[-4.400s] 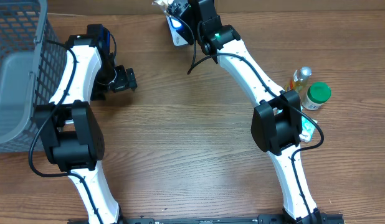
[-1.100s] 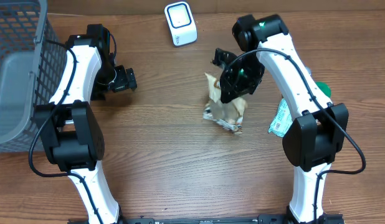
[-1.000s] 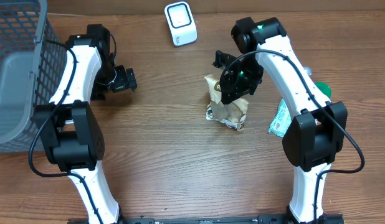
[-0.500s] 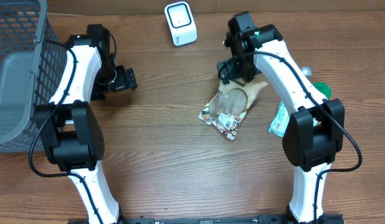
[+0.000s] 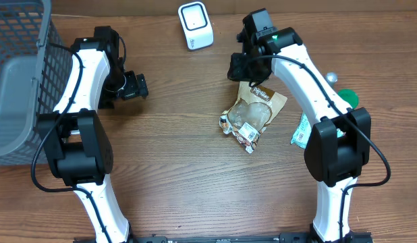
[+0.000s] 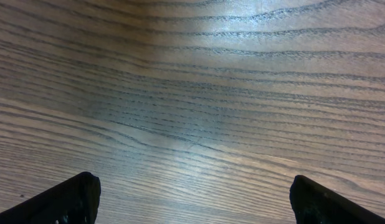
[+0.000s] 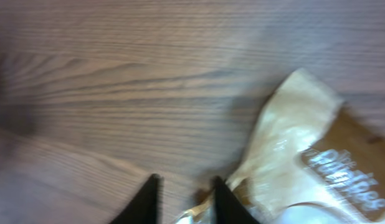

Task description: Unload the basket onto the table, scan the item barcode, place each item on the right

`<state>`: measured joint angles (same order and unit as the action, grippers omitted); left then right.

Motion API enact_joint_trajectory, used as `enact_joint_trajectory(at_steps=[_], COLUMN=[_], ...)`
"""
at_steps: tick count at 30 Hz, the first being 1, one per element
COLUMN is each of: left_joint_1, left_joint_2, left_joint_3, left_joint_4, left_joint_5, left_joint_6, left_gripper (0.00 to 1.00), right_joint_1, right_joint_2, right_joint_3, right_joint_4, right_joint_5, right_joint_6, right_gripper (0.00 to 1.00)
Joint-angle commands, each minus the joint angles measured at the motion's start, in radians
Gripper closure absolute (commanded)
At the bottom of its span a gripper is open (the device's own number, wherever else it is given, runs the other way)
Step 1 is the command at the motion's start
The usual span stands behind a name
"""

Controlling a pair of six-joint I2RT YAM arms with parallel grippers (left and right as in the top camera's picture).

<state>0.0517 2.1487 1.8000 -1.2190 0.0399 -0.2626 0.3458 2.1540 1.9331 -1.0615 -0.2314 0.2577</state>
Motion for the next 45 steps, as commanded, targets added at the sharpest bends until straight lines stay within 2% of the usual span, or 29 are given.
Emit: enact_joint_trajectory(at_steps=[1, 5, 8, 12, 17, 21, 23, 39, 45], left_joint_1=[-0.002, -0.002, -0.002, -0.002, -0.002, -0.002, -0.002, -0.002, -0.002], left_joint_2=[-0.04, -0.04, -0.04, -0.04, -0.04, -0.04, -0.04, -0.04, -0.04], left_joint_3=[0.016, 0.016, 0.016, 0.016, 0.016, 0.016, 0.016, 0.016, 0.016], left_joint_4=[0.001, 0.001, 0.001, 0.001, 0.001, 0.001, 0.001, 0.001, 0.001], left_joint_5=[-0.006, -0.006, -0.006, -0.006, -0.006, -0.006, -0.006, -0.006, -0.006], left_joint_6=[-0.007, -0.007, -0.007, -0.007, -0.007, -0.007, -0.007, -0.007, -0.007], left_gripper=[0.0, 0.0, 0.01, 0.0, 0.0, 0.0, 0.0, 0.0, 0.0], right_joint_1=[0.024, 0.048, 0.067, 0.073, 0.068, 0.056, 0.051, 0.039, 0.04], right_joint_2=[0.0, 0.0, 0.0, 0.0, 0.0, 0.0, 0.0, 0.0, 0.0], right_joint_3=[-0.05, -0.127, -0.198, -0.258, -0.277, -0.277, -0.277, -0.277, -0.277], right_joint_4=[0.018, 0.077, 0.128, 0.138, 0.067, -0.016, -0.055, -0.254, -0.26], right_joint_5=[-0.084, -0.084, -0.082, -0.01, 0.134, 0.255, 0.286, 0.328, 0.327], right_joint_6=[0.078, 0.092, 0.091, 0.091, 0.091, 0.09, 0.083, -0.167, -0.18], right_gripper=[0.82, 0.82, 0.77, 0.75, 0.72, 0.66, 0.61, 0.48, 0.47])
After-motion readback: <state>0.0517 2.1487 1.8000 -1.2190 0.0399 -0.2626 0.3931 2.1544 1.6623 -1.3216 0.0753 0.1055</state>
